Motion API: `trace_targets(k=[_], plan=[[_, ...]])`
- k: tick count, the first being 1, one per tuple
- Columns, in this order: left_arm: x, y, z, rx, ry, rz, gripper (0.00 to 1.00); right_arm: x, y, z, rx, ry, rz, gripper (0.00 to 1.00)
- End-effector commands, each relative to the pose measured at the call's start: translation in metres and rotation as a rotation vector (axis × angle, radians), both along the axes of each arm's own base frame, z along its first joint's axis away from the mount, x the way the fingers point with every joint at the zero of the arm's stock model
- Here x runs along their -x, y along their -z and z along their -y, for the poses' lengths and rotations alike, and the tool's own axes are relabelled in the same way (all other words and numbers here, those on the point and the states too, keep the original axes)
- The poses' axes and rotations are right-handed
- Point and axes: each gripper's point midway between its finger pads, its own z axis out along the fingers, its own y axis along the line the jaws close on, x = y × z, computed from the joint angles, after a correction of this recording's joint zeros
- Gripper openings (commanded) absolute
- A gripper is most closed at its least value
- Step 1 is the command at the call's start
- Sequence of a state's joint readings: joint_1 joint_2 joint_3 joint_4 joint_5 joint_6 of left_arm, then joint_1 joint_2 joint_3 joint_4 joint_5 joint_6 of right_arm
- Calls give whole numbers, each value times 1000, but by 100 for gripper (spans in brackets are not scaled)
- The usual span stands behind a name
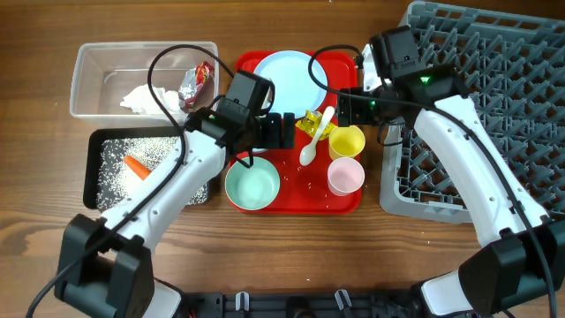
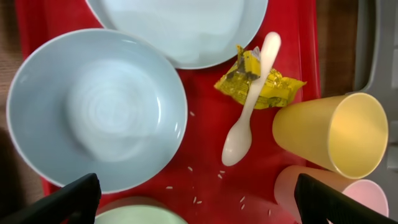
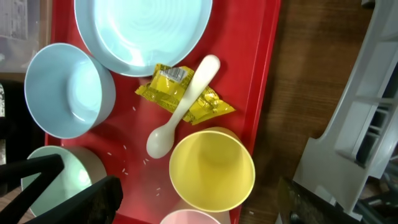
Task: Sort waste into correct bins and load items into the dishwasher rack
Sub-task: 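Grasp the yellow cup with the left gripper and lift it, then hand the yellow cup from the left gripper to the right gripper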
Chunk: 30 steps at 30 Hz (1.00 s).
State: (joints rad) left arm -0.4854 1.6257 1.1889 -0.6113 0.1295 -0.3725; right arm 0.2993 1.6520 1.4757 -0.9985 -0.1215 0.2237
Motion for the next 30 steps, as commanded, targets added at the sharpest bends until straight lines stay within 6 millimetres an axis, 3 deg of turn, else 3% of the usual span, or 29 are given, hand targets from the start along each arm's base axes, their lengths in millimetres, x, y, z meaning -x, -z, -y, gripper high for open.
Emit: trace_targets(k=[1, 3, 6, 9, 12, 14, 16, 18, 20, 22, 23, 25, 27, 30], plan=[[-7, -3, 11, 46, 11, 16, 100, -3, 5, 3, 14, 22, 1, 82], [-11, -6, 27, 111, 48, 31, 100, -4, 4, 2, 6, 40, 1, 81], [-6, 8, 57, 118, 115, 34, 100, -6, 4, 3, 0, 52, 5, 82], [0, 15, 81, 131, 170, 46, 100, -11, -1, 17, -69, 105, -6, 82], [2, 10, 99, 157, 205, 86, 100, -18, -9, 42, -169, 138, -8, 82], [0, 9, 101, 171, 192, 89, 100, -20, -12, 62, -218, 160, -8, 82], [4, 20, 109, 171, 209, 65, 100, -22, -11, 90, -217, 218, -8, 82], [7, 39, 118, 163, 217, 39, 97, -21, -12, 93, -227, 200, -7, 82], [5, 45, 122, 181, 184, 22, 88, -20, -12, 92, -229, 191, -8, 82], [4, 45, 123, 183, 184, 29, 68, -20, -12, 92, -229, 191, -8, 82], [4, 45, 123, 182, 184, 28, 49, -20, -12, 92, -229, 191, -8, 82], [4, 45, 123, 183, 183, 28, 29, -20, -12, 92, -229, 191, -8, 82], [3, 44, 123, 192, 165, 22, 21, -20, -12, 92, -228, 191, -8, 82], [4, 43, 130, 202, 178, 35, 18, -19, -12, 92, -224, 181, -9, 83]])
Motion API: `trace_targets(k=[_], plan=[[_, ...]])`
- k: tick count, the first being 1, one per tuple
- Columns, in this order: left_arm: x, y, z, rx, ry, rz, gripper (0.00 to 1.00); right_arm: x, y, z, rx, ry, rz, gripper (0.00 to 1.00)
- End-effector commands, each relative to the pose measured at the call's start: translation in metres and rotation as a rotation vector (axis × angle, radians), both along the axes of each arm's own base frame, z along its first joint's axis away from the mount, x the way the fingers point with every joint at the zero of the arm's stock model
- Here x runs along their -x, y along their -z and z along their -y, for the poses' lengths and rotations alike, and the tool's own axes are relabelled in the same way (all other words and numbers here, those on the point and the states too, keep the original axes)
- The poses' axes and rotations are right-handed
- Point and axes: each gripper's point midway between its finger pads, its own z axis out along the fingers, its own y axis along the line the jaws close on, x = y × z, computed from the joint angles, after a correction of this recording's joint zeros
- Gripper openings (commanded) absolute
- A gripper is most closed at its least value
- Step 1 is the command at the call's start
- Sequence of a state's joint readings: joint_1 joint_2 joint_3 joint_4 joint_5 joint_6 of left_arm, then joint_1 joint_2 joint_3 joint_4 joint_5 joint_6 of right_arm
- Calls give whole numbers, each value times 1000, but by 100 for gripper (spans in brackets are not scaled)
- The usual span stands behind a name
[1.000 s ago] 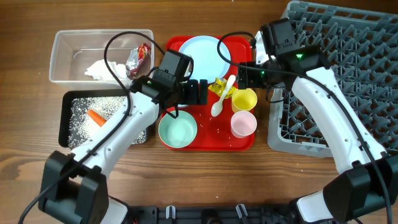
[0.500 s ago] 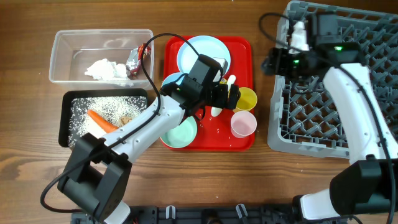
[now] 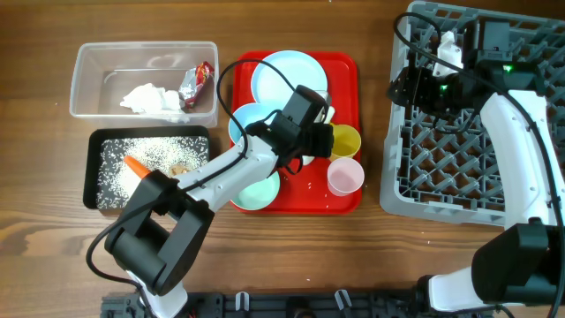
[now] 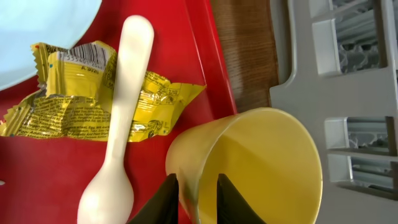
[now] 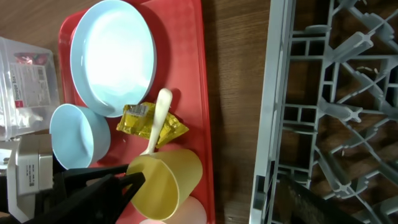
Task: Sort waste into correct bins and load items into the dishwasher rack
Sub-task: 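Hand the yellow cup from the left gripper to the right gripper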
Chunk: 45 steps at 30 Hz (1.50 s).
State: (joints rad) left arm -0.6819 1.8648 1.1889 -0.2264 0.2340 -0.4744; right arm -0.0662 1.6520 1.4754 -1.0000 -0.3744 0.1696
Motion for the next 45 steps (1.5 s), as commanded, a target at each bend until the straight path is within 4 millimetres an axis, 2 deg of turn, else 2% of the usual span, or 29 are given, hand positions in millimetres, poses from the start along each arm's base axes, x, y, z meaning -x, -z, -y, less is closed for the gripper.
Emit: trace_targets(k=[1, 2, 6, 9, 12, 14, 16, 17, 19, 22, 24, 27, 31, 34, 37, 41, 45], plan=[[3, 1, 11, 11, 14, 4, 10, 4, -2, -5, -8, -43, 9, 83], [5, 4, 13, 7, 21, -1, 4, 5, -1, -5, -7, -44, 6, 83], [4, 0, 15, 19, 22, 13, 4, 5, -1, -4, 0, -42, 2, 84], [-11, -26, 2, 56, -20, 54, 4, 4, -1, -4, 0, -42, 7, 86], [-35, -78, -29, 173, -107, 82, 4, 3, -3, -7, -12, -64, 20, 90], [-39, -120, -51, 321, -77, 71, 4, 3, -15, -29, -110, -188, 86, 90], [-36, -149, -69, 469, -25, 17, 4, 4, -40, -60, -274, -367, 212, 92], [-32, -158, -73, 528, 21, -5, 4, 4, -52, -70, -331, -426, 265, 93], [-17, -181, -88, 673, 151, -69, 4, 10, -88, -94, -502, -603, 443, 96], [-7, -193, -96, 740, 225, -88, 4, 26, -123, -108, -665, -756, 601, 100], [-2, -205, -97, 783, 298, -61, 4, 34, -133, -113, -725, -799, 638, 100], [-4, -217, -96, 806, 329, -22, 4, 41, -136, -125, -759, -835, 634, 100], [-9, -221, -95, 805, 320, 9, 4, 55, -134, -154, -776, -912, 603, 100], [-11, -221, -96, 799, 308, 18, 4, 54, -118, -166, -705, -901, 537, 98], [-12, -220, -96, 796, 302, 21, 4, 57, -112, -174, -678, -917, 518, 89], [-13, -220, -96, 795, 299, 22, 4, 63, -97, -187, -650, -943, 492, 87], [-13, -220, -96, 795, 299, 21, 4, 61, -95, -187, -649, -942, 502, 72]])
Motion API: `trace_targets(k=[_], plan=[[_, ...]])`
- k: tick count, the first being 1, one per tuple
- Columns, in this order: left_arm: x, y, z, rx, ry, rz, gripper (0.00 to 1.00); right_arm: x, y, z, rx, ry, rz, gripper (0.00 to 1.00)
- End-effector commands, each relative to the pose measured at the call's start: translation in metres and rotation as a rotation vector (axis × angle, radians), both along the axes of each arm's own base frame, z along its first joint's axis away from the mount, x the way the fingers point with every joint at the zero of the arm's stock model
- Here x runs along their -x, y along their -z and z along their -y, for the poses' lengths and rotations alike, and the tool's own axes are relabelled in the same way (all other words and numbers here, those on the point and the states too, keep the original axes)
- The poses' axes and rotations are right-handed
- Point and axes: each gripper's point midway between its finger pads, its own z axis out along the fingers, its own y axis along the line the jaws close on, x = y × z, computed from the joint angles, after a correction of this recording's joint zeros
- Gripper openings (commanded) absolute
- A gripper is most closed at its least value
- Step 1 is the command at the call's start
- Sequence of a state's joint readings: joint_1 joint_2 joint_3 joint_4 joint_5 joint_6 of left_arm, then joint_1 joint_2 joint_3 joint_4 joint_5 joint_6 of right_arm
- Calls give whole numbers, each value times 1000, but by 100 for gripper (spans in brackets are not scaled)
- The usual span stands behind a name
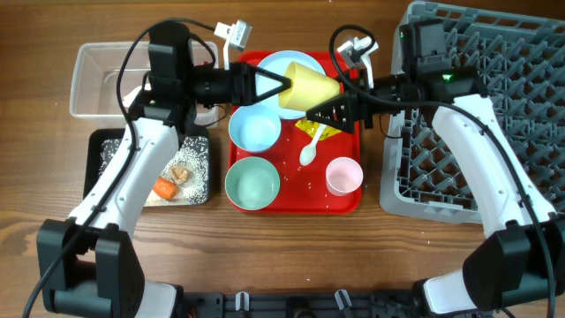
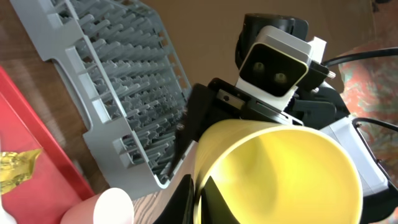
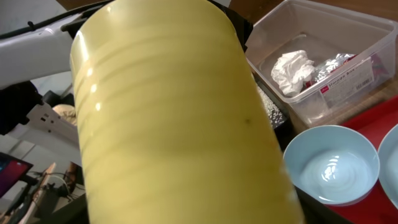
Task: Sort waste into correct bins and load items into the dishwasher rack
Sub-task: 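Hand the yellow cup from the left gripper to the right gripper, then carry the yellow cup with the right gripper and place it in the dish rack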
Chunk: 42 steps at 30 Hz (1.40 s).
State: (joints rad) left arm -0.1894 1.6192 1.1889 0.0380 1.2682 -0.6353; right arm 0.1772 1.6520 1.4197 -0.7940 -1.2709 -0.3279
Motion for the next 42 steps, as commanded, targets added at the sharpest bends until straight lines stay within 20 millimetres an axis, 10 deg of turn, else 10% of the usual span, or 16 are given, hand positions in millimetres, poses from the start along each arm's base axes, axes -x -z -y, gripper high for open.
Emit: trace_targets(k=[1, 20, 32, 35, 42], plan=[[2, -9, -1, 10, 7, 14, 4, -4, -1, 0, 4, 12, 20, 72], [2, -9, -1, 10, 8, 13, 4, -19, -39, 2, -139, -8, 84, 77], [2, -9, -1, 10, 8, 13, 4, -14, -46, 2, -176, -46, 99, 32], [2, -9, -1, 10, 8, 12, 52, -14, -45, 2, -174, -44, 99, 32], [3, -7, -1, 8, 8, 3, 73, -34, -20, 7, -38, 96, 62, 27]])
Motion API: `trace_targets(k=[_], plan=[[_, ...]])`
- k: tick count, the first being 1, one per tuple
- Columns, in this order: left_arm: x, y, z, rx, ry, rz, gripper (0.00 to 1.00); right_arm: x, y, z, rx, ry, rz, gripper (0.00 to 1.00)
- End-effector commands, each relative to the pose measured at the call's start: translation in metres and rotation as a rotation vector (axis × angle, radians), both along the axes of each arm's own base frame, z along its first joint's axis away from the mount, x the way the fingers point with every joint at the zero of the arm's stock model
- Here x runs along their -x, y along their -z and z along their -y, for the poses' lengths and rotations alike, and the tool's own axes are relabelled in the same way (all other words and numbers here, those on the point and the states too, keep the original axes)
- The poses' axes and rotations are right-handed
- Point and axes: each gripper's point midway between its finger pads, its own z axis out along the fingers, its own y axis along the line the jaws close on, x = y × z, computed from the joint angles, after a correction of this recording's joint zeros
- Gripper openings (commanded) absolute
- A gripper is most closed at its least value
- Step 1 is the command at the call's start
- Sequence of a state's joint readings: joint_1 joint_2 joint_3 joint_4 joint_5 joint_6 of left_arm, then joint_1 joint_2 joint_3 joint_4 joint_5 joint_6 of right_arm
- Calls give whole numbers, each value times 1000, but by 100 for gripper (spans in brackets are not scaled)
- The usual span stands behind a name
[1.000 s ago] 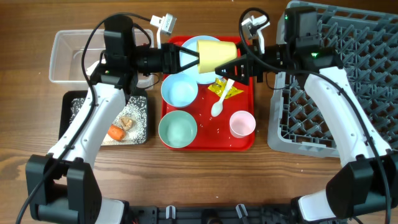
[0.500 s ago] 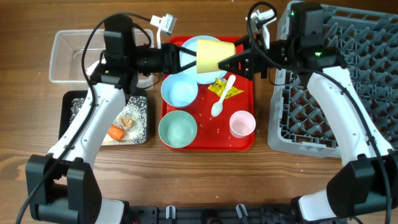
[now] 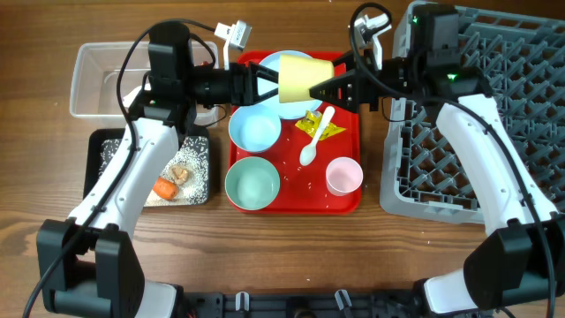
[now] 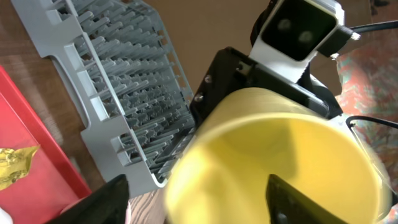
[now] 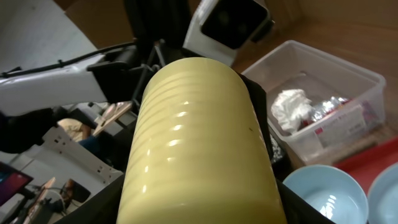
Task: Sort waste into correct bins and load items into the dishwasher rack
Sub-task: 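Carry the yellow cup with the right gripper and place it in the dish rack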
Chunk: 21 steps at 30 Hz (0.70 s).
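A yellow cup [image 3: 305, 78] hangs on its side in the air above the red tray [image 3: 346, 62], mouth toward the left arm. My right gripper [image 3: 325, 88] is shut on its body; in the right wrist view the cup [image 5: 199, 143] fills the space between the fingers. My left gripper [image 3: 269, 85] is open at the cup's rim, its fingers [image 4: 106, 199] spread wide on either side of the blurred cup [image 4: 280, 155]. The grey dishwasher rack [image 3: 477, 132] lies to the right.
On the tray are a light blue plate [image 3: 269, 66], a blue bowl [image 3: 255, 129], a green bowl [image 3: 252, 182], a pink cup [image 3: 344, 176], a white spoon [image 3: 316, 137] and a yellow wrapper [image 3: 320, 126]. A clear bin [image 3: 115, 84] and a black tray [image 3: 168, 168] sit left.
My left gripper, which was shut on the cup's rim, now stands open. My right gripper now grips the cup's body. The cup sits slightly higher and further right.
The yellow cup first stood on the tray with both grippers open above it. Then my left gripper pinched its rim while the right arm was over the rack. Later the left held it in the air facing the right gripper, which now holds it.
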State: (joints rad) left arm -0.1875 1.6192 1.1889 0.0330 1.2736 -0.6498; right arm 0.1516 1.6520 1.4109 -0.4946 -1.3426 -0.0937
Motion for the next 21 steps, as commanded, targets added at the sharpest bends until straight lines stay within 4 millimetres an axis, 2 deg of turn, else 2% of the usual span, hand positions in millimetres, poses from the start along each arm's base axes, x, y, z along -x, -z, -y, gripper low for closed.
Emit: trace_targets(k=[1, 3, 6, 11, 13, 14, 16, 17, 19, 21], plan=[[2, -7, -1, 5, 7, 23, 74, -14, 14, 6, 89, 97, 4, 27], [0, -1, -2, -12, -14, -6, 80, -24, 28, 15, 161, 174, -21, 27], [-4, 9, -4, -44, -57, -58, 84, -32, 32, 32, 179, 227, -46, 28], [-6, 11, -4, -56, -68, -39, 85, -42, 34, 69, 185, 319, -94, 28], [-13, 20, -7, -91, -123, -65, 85, -46, 42, 85, 234, 390, -129, 28], [-20, 30, -11, -131, -179, -95, 85, -49, 48, 96, 282, 457, -171, 27], [-34, 63, -28, -267, -341, -190, 86, -47, 50, 110, 352, 545, -200, 27], [-39, 88, -45, -378, -450, -257, 86, -44, 46, 119, 405, 607, -214, 27], [-35, 127, -76, -589, -606, -353, 86, -34, 34, 136, 494, 710, -221, 27], [-28, 140, -83, -669, -638, -383, 87, -19, 29, 148, 554, 767, -225, 27]])
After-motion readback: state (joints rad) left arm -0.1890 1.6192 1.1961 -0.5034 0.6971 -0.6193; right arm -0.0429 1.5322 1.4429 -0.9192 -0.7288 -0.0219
